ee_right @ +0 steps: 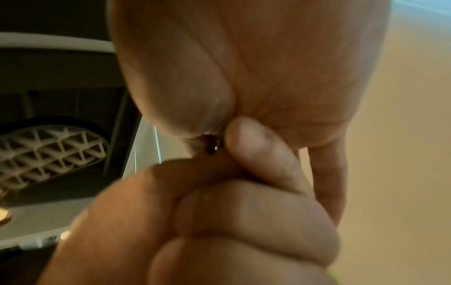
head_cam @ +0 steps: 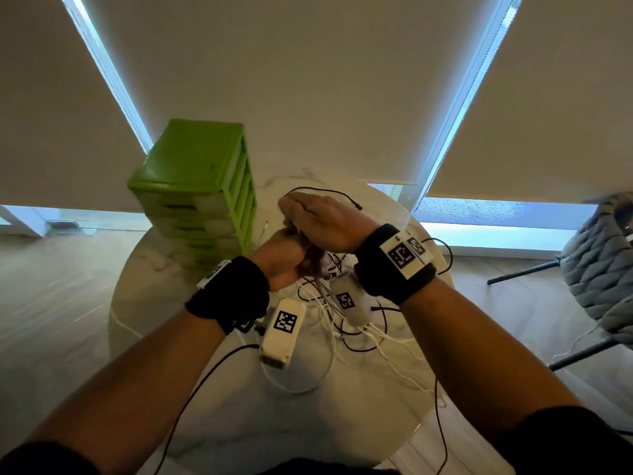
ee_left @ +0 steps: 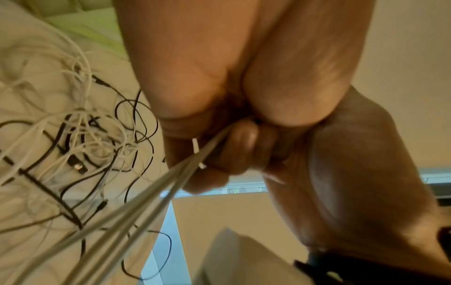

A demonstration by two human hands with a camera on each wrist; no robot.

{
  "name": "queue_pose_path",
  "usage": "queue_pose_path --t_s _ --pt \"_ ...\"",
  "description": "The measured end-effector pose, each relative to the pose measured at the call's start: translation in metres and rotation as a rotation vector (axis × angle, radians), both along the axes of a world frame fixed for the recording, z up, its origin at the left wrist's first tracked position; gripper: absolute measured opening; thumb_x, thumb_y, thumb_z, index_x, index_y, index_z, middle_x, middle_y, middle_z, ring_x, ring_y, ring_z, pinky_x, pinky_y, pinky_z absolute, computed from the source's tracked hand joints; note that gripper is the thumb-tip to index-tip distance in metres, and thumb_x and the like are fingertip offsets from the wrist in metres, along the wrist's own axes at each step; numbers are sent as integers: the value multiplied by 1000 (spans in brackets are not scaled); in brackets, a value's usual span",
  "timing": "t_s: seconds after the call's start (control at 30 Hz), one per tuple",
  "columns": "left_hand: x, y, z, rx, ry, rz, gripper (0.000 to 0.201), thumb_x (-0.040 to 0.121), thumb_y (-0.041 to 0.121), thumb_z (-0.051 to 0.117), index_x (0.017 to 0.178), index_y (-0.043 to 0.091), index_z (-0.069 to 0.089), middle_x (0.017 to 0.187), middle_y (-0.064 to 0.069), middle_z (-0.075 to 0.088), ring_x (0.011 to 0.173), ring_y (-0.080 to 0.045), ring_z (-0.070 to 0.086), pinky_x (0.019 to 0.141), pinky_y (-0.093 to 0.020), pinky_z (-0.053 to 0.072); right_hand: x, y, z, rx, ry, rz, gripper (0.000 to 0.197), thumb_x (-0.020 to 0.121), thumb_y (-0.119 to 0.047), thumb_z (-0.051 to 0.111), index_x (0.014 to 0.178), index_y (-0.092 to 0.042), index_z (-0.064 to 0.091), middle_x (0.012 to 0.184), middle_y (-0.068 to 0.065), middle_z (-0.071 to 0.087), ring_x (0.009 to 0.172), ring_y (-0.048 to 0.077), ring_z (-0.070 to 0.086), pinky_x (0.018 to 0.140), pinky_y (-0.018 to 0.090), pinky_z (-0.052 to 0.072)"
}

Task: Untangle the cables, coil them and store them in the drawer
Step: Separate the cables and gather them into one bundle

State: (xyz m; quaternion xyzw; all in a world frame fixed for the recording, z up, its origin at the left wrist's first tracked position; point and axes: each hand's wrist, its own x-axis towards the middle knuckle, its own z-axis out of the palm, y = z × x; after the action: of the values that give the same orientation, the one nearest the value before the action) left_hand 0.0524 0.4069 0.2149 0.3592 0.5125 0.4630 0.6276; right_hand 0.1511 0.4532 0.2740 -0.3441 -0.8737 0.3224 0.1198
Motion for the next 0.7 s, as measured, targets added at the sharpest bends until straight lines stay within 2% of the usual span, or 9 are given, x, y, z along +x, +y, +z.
queue_pose_path --t_s 0.07,0.13,0.2,0.3,0.4,0.53,0.57,0.63,0.7 --pt "-10 -2 4 9 -3 -31 31 101 7 36 72 4 47 54 -9 40 47 -19 36 50 -32 47 -2 -2 6 -125 65 3 42 102 -45 27 110 -13 54 99 0 62 90 15 59 86 35 48" --pt "-23 0 6 10 -76 -8 37 101 18 38 66 11 43 50 1 36 45 -12 27 50 -27 41 -1 -2 -3 -382 225 -26 46 100 -50 30 136 -22 39 102 -10 57 91 6 59 87 28 49" --pt "-41 4 8 22 -236 77 43 97 37 42 60 16 41 50 2 34 44 -11 27 47 -23 36 1 -3 -28 -670 333 -49 58 95 -54 42 146 -30 26 108 -4 60 94 15 64 87 34 52" --pt "-66 9 9 60 -439 87 61 97 53 30 46 19 36 42 5 25 37 -9 24 44 -22 33 2 -21 -73 -871 237 62 35 99 -38 44 127 -17 49 80 7 64 67 20 61 67 34 51" --pt "-83 6 9 67 -530 85 67 99 54 24 41 21 34 39 5 25 37 -10 24 51 -23 38 6 -31 -100 -918 304 -20 33 104 -31 36 97 -10 61 58 -6 37 50 9 35 52 25 32" --pt "-77 0 0 82 -488 58 66 101 50 23 42 21 34 41 3 27 44 -14 30 69 -31 37 1 -19 -115 -181 81 -247 35 102 -36 37 79 -16 54 63 -6 43 54 8 38 55 25 33" --pt "-75 2 1 81 -482 57 66 100 50 24 42 21 34 41 4 26 44 -13 30 70 -31 36 -2 -20 -118 -123 67 -258 36 102 -38 36 79 -16 53 63 -7 44 55 9 39 56 27 34" --pt "-78 7 6 74 -410 74 65 99 52 25 42 21 34 41 5 24 42 -12 27 66 -31 35 -5 -26 -124 -318 121 -207 39 102 -41 34 77 -18 54 62 -7 42 53 8 37 54 26 34" --pt "-93 10 12 74 -319 144 63 99 52 28 43 22 33 42 6 22 42 -11 23 61 -30 35 0 -35 -130 -773 295 -123 39 103 -39 33 81 -18 58 61 -8 36 50 8 32 49 23 30"
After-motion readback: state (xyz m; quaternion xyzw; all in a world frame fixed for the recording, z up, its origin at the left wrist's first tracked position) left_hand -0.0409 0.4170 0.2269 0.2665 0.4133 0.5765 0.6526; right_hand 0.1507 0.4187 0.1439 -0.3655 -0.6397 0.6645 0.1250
